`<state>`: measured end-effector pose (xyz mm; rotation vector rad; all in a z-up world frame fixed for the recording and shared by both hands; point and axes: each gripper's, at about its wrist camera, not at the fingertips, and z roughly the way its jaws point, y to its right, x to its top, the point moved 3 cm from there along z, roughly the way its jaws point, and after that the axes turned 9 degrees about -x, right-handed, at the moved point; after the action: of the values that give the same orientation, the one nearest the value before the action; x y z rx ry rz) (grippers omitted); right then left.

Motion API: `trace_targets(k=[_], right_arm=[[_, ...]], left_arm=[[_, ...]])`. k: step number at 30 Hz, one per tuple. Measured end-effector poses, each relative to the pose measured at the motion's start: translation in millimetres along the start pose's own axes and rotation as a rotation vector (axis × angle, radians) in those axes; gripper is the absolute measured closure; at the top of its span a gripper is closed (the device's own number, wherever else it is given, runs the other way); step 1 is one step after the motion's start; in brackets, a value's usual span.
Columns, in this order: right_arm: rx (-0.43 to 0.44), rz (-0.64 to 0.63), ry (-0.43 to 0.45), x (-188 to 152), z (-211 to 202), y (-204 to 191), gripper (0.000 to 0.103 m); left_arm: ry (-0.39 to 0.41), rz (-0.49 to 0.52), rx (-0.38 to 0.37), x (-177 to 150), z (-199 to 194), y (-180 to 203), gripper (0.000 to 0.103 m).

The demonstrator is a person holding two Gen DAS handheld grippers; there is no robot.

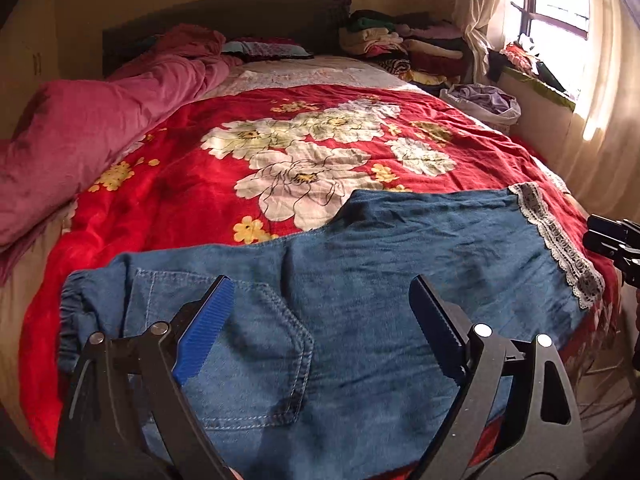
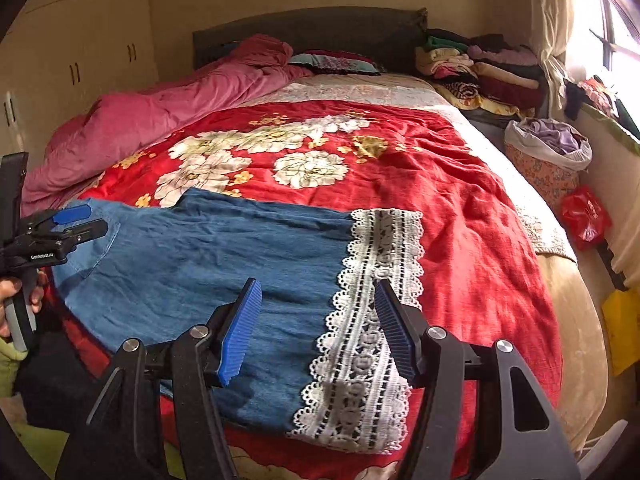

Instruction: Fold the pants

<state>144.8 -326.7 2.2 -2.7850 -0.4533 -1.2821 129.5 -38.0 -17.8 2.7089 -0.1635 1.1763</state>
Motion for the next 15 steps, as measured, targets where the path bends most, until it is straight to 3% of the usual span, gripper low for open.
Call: trace_targets(k=[7, 9, 12, 15], right_arm=[[0.041, -0.067, -0.051, -12.8, 12.3, -20.9, 0.045], [0.005, -0.069, -0.097, -22.4, 20.8, -15.0, 0.045], [-0.077, -0.049, -0.183, -46.0, 35.5, 3.4, 0.045], [-0.061, -0.005, -0.173, -60.8, 35.5, 16.4, 0.045]], left_arm=[[-0.143, -0.046, 0.148, -22.4, 20.2, -27.9, 0.015], [-0.174, -0.041, 0.194, -31.2, 27.1, -41.5, 0.013], [-0.166, -0.105, 0.123, -34.1, 25.6, -56.3, 0.013], [-0.167, -0.11, 0.104, -35.0, 27.2, -59.2, 0.013]])
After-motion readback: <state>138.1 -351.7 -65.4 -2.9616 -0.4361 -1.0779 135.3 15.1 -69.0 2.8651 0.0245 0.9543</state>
